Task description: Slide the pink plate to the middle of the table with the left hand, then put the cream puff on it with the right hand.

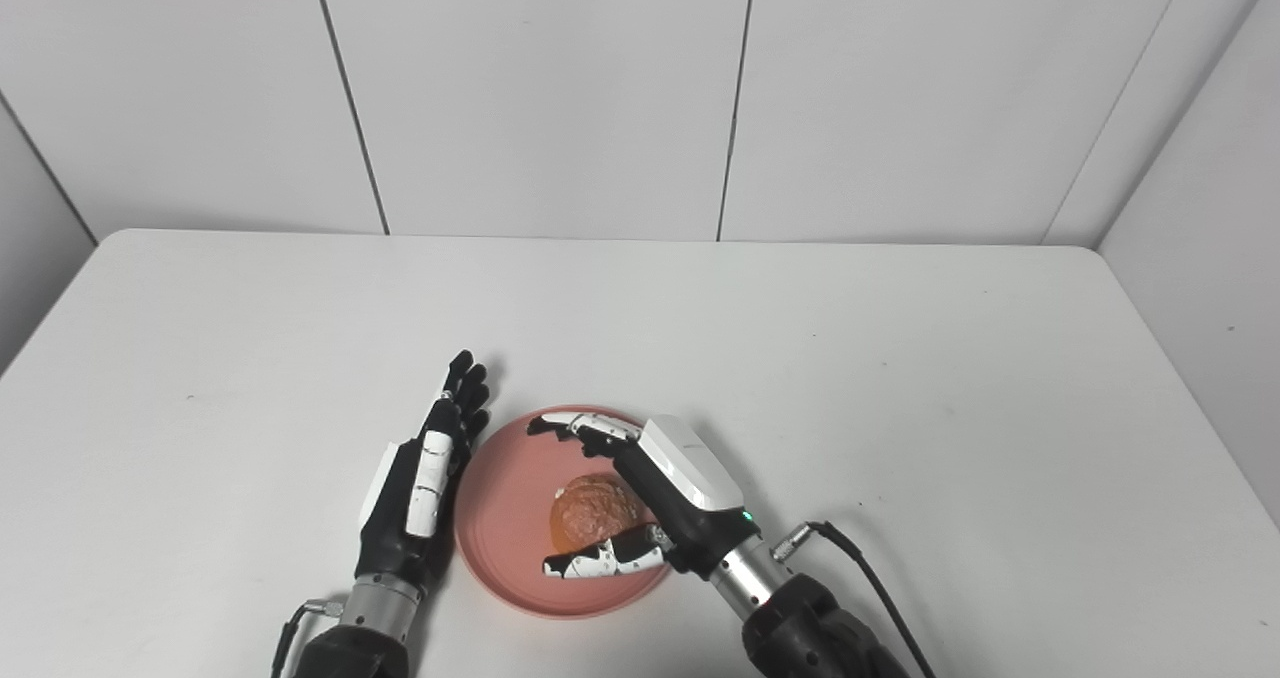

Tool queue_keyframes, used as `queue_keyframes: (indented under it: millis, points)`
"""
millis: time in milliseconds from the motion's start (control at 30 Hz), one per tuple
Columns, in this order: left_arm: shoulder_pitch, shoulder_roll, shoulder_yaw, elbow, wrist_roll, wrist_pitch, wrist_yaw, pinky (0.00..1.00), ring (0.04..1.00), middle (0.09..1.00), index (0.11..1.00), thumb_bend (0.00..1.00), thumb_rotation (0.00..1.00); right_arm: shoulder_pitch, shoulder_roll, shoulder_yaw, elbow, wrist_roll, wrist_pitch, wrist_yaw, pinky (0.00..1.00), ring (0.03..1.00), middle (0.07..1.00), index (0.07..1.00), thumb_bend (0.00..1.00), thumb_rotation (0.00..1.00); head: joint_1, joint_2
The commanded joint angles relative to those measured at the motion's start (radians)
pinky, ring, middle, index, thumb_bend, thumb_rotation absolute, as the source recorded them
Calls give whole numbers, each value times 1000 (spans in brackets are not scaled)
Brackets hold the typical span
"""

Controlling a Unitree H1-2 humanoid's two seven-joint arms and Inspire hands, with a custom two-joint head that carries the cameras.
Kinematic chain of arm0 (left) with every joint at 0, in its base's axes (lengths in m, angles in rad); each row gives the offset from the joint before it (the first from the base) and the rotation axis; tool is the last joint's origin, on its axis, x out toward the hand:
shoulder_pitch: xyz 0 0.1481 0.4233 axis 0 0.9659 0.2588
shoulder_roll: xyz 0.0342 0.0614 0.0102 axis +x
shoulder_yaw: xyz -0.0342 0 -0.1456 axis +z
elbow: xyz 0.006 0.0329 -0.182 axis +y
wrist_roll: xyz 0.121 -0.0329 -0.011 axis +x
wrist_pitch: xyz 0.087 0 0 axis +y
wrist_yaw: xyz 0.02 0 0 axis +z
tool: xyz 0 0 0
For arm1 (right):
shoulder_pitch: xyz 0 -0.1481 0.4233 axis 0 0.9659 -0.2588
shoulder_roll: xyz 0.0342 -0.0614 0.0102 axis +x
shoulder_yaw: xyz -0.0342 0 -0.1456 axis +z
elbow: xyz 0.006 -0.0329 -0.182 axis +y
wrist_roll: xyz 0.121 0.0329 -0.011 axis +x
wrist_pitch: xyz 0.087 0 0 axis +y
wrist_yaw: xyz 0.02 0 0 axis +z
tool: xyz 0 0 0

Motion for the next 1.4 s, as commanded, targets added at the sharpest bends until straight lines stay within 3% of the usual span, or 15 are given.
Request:
queue_keyframes:
  millis: [0,233,367,500,600,667,800,933,1133,1367]
  points:
    - [8,-6,-13,-15,-5,26,-16,1000,1000,1000,1000,715,1000,-24,-3,-6,-44,1,-26,-9,719,812,841,797,647,212,1,1]
    - [6,-9,-11,-8,9,23,-3,1000,1000,1000,1000,742,1000,-11,-6,-17,-53,-7,-40,-33,738,837,872,835,638,292,2,1]
    - [8,-6,-11,-14,13,27,-2,1000,1000,1000,1000,743,1000,8,9,-43,-60,11,-47,-67,782,893,927,914,612,435,3,3]
    - [11,-4,-9,-13,20,16,3,1000,1000,1000,1000,752,1000,36,36,-78,-71,38,-43,-109,833,925,961,964,589,516,3,4]
    - [13,-1,-7,-16,25,15,5,1000,1000,1000,1000,755,1000,55,53,-104,-83,55,-26,-128,907,966,992,995,590,660,3,4]
    - [14,0,-5,-16,30,9,6,1000,1000,1000,1000,744,1000,65,63,-120,-89,69,-21,-140,951,990,999,1000,595,754,3,4]
    - [14,6,0,-6,35,-13,5,1000,1000,1000,1000,721,1000,84,92,-157,-101,206,28,-113,995,1000,1000,1000,540,786,3,5]
    - [14,10,2,-5,39,-26,7,1000,1000,1000,991,680,1000,92,105,-177,-101,223,56,-121,1000,1000,1000,1000,510,946,3,5]
    - [17,12,5,-7,46,-24,13,1000,1000,1000,989,682,1000,112,127,-198,-119,288,125,-112,1000,1000,1000,1000,539,998,7,6]
    - [11,12,16,5,43,-33,13,1000,1000,1000,994,700,1000,123,167,-228,-133,390,201,-107,1000,1000,1000,1000,499,971,7,6]
